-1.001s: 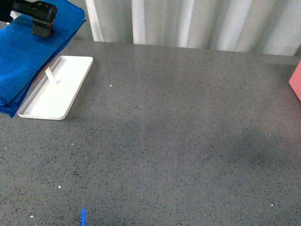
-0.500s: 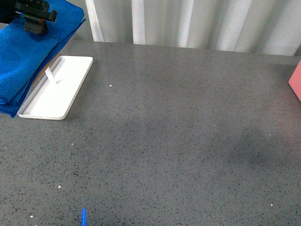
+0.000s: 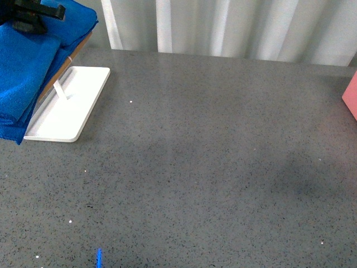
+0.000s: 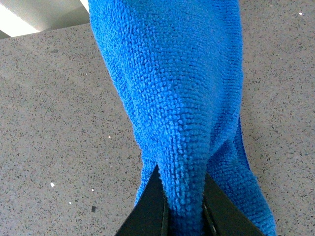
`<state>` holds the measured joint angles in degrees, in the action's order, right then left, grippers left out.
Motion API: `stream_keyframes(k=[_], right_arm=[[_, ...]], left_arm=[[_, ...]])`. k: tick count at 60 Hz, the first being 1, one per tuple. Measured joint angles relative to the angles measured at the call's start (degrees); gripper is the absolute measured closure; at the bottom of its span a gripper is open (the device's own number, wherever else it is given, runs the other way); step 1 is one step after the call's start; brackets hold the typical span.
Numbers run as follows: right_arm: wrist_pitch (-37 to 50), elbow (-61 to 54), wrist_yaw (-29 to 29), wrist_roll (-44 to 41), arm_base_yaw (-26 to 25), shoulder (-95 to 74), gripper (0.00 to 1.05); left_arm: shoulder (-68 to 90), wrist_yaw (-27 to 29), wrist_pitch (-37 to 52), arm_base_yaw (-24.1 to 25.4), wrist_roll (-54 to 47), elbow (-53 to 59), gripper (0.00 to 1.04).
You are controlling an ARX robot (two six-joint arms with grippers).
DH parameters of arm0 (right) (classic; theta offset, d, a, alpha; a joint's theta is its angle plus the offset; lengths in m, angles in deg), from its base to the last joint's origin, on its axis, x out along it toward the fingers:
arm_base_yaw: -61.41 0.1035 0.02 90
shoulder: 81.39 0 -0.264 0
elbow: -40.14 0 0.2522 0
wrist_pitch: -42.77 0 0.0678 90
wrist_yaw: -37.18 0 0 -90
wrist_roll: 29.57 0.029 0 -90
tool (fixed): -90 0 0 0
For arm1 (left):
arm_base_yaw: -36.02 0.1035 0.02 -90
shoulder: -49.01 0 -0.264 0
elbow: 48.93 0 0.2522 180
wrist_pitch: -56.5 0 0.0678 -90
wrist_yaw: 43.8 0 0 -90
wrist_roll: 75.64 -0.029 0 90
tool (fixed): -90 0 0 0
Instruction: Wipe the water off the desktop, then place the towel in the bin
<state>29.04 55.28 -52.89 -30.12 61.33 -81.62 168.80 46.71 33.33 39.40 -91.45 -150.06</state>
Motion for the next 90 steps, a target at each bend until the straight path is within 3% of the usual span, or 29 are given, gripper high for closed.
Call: stream_keyframes(k=[16,30,50,59,74,76,78,81,90], right_arm=[[0.0,0.0,0.0,0.0,0.0,0.0,0.07],[0.0,0.0,0.0,0.0,0.0,0.0,0.07],[0.0,0.0,0.0,0.0,0.0,0.0,0.07],[0.0,0.0,0.0,0.0,0.0,0.0,0.07],[-0.02,0.0,-0.09,0.02,0.0,0.0,0.07],[-2.29,0.68,-4.02,0.42,-1.05,-1.01,0.07],[-8.2,2.84,-12.39,1.07,-2.97,-4.13,0.07],[-13.16,4.74,-20.24,1.73,-3.48,-8.2,0.07],[-7.43,8.11,-28.3,2.78,-3.32,-16.5,0.07]], left_arm=[[-5.33,-3.37,-3.19,2.29,1.36,-4.0,0.99],[-13.92,-7.91,-2.38,0.2,3.5,-4.46,0.99],[-26.91,-17.97,3.82,-14.16,14.21,7.91,0.99],[-27.54,-17.05,9.29,-23.19,19.06,14.82,0.99],[-25.46,-16.15,14.36,-29.42,24.37,18.97,0.99],[-25.2,-15.98,14.82,-29.88,24.98,19.15,0.99],[-24.81,-15.76,15.3,-30.36,25.68,19.3,0.99],[-24.37,-15.45,15.63,-30.73,26.49,19.32,0.99],[-23.28,-15.23,16.2,-31.58,27.8,19.34,0.99]])
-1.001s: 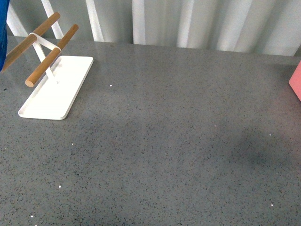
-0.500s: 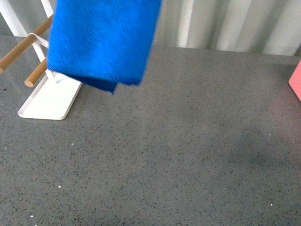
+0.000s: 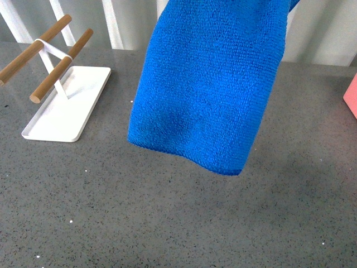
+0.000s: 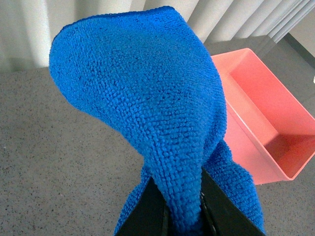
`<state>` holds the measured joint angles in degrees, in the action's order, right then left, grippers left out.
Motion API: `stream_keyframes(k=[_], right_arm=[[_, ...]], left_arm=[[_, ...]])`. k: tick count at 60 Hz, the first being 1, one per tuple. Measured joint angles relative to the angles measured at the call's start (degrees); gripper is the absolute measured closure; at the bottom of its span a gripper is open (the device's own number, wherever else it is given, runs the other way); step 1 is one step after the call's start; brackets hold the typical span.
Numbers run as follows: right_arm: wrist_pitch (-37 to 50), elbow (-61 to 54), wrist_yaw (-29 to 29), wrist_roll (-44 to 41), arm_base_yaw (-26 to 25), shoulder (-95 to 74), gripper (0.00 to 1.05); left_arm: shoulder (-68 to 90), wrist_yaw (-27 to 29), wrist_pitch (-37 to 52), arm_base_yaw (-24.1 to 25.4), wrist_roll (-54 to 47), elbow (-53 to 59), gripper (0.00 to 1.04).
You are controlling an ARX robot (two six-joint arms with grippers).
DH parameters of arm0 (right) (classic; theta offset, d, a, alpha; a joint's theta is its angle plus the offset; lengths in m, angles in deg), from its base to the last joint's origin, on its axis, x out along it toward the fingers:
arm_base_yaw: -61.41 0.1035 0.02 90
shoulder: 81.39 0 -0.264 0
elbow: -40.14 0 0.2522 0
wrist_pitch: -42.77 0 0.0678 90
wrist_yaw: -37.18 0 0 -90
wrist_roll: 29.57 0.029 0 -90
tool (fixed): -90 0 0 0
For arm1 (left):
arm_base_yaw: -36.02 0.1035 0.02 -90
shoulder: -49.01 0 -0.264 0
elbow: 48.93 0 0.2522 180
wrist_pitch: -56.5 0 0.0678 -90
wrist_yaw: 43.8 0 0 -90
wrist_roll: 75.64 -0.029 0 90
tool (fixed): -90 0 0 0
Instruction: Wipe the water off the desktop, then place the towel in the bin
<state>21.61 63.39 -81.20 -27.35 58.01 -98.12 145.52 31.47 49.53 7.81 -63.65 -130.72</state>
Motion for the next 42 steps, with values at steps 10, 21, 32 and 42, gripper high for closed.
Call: stream_keyframes(k=[10,21,32,42], right_arm=[[19.39,5.95,-4.74,0.68,-1.33,-19.54,0.07],[30.18,8.68,-6.69,2.43,3.61,-35.56,0.07],[41.64,9.81,-6.54,0.94,14.36,-49.46,0.07],[47.95,9.88,-4.57,-3.72,19.39,-57.29,0.07]], left_arm=[[0.15,0.15,0.17,-0.09,0.83,-0.02,0.99],[0.15,0.13,0.17,-0.04,1.73,-0.24,0.99],[0.15,-0.24,-0.7,-0.07,3.91,-2.73,0.99],[0.15,-0.33,-1.38,-0.07,5.66,-4.33,0.99]])
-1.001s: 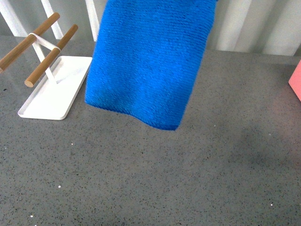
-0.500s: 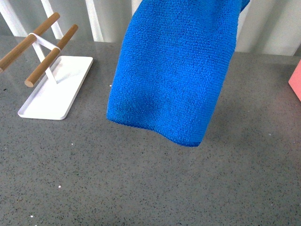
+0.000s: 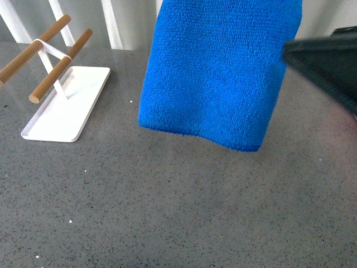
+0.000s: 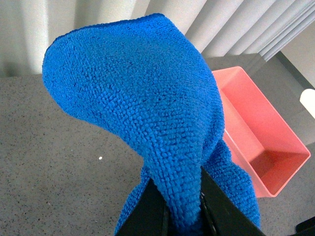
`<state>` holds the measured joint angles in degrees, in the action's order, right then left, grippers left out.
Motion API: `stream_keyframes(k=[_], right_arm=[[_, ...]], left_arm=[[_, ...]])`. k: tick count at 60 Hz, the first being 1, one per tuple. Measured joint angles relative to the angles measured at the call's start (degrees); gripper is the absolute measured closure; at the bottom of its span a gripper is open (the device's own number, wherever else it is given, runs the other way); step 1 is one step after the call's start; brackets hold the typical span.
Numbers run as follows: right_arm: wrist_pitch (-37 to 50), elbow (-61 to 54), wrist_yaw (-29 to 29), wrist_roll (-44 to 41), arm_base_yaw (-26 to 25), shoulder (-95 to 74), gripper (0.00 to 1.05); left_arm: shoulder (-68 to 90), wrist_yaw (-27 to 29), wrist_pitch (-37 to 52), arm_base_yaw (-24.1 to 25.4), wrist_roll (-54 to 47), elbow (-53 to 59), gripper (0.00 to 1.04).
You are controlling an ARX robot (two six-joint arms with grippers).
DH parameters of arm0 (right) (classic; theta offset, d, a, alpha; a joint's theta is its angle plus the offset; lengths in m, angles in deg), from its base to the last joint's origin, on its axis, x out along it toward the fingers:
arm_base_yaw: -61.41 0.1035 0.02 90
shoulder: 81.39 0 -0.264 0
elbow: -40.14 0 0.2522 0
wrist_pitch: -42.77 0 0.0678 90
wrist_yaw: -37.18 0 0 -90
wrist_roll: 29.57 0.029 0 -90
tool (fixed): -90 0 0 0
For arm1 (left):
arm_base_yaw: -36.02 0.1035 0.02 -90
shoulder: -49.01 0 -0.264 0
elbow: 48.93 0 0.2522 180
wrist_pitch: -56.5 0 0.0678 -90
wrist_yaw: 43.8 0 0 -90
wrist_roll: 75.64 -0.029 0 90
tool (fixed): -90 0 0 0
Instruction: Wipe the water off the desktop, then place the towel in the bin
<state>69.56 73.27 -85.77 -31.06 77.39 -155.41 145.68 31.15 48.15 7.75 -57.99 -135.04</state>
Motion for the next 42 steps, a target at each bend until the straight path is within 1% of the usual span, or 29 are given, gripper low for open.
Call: stream_keyframes(k=[7,13,27,32,40,42], right_arm=[[5.16,0.81,0.81,-2.97,1.75,-6.08,0.07],[9.03,2.38,0.96,-4.17,2.12,-10.12,0.07],[13.0,6.82,0.44,-4.72,2.29,-14.71,0.07],[13.31,8.35,0.46,-4.74,2.34,-15.63,0.17],[14.32,10.56,0.35,-4.52,2.34,-16.92,0.38],[14.47,10.86,0.35,-4.46,2.34,-17.14,0.42]], left_arm=[[0.0,-0.13,-0.35,-0.26,0.96,-0.55,0.99],[0.0,-0.15,-0.46,-0.52,1.36,-0.74,0.99],[0.0,-0.48,-0.46,-0.87,1.73,-0.74,0.99],[0.0,-0.57,-0.5,-0.9,1.73,-0.74,0.99],[0.0,-0.61,-0.5,-0.87,1.77,-0.74,0.99],[0.0,-0.61,-0.5,-0.87,1.77,-0.74,0.99]])
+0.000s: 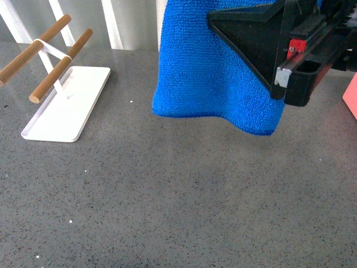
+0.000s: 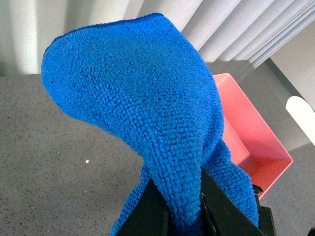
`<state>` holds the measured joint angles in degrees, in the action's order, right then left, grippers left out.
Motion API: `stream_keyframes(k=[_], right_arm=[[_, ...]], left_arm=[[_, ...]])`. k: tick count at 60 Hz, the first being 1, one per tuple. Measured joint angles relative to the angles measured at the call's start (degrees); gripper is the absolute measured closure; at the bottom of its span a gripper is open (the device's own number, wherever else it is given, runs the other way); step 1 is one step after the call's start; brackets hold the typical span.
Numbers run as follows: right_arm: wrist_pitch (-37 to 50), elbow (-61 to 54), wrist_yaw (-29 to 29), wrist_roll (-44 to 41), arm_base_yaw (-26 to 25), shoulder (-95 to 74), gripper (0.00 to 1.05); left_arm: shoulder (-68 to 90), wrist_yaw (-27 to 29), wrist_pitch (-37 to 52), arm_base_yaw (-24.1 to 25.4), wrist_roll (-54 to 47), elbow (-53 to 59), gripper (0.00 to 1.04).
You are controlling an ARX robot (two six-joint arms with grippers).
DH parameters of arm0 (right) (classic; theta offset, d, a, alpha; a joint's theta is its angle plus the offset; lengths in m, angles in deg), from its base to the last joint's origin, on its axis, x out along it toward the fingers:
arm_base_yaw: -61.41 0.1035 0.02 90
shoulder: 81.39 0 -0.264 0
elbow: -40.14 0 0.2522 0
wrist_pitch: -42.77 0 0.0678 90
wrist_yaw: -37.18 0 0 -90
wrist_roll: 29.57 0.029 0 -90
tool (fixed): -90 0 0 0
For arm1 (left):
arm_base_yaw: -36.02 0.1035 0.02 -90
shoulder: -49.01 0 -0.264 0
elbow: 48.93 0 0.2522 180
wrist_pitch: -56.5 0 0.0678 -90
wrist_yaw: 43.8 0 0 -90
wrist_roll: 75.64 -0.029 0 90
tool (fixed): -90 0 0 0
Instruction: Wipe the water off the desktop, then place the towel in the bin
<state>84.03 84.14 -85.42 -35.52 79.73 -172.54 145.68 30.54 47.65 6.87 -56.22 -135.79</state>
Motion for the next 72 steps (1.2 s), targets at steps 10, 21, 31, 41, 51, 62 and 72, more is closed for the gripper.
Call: stream_keyframes(k=[10,21,31,41,51,62,72], right_arm=[[0.39,1.16,0.22,0.44,0.07,-0.87,0.67],[0.42,1.33,0.46,0.85,0.07,-0.9,0.95],[0.31,1.44,0.28,1.09,-0.68,-0.33,1.02],[-0.2,1.46,-0.04,1.14,-2.08,0.26,1.02],[-0.76,1.66,-0.22,1.51,-3.26,1.25,1.02],[-1.92,2.73,-0.7,2.27,-5.09,2.08,1.02],[-2.54,2.91,-0.72,2.82,-7.06,2.67,1.02]], left_arm=[[0.0,-0.48,-0.04,0.0,0.0,0.0,0.99],[0.0,-0.59,-0.39,0.11,-0.02,0.0,0.99],[0.0,-0.63,-0.44,0.26,-0.02,0.02,0.99],[0.0,-0.63,-0.55,0.37,-0.02,0.2,0.99],[-0.02,-0.94,-1.33,1.42,0.37,0.7,0.82],[-0.83,-2.82,-1.53,4.37,-0.24,2.67,0.46],[-2.62,-5.57,-1.7,9.16,-2.05,5.44,0.19]])
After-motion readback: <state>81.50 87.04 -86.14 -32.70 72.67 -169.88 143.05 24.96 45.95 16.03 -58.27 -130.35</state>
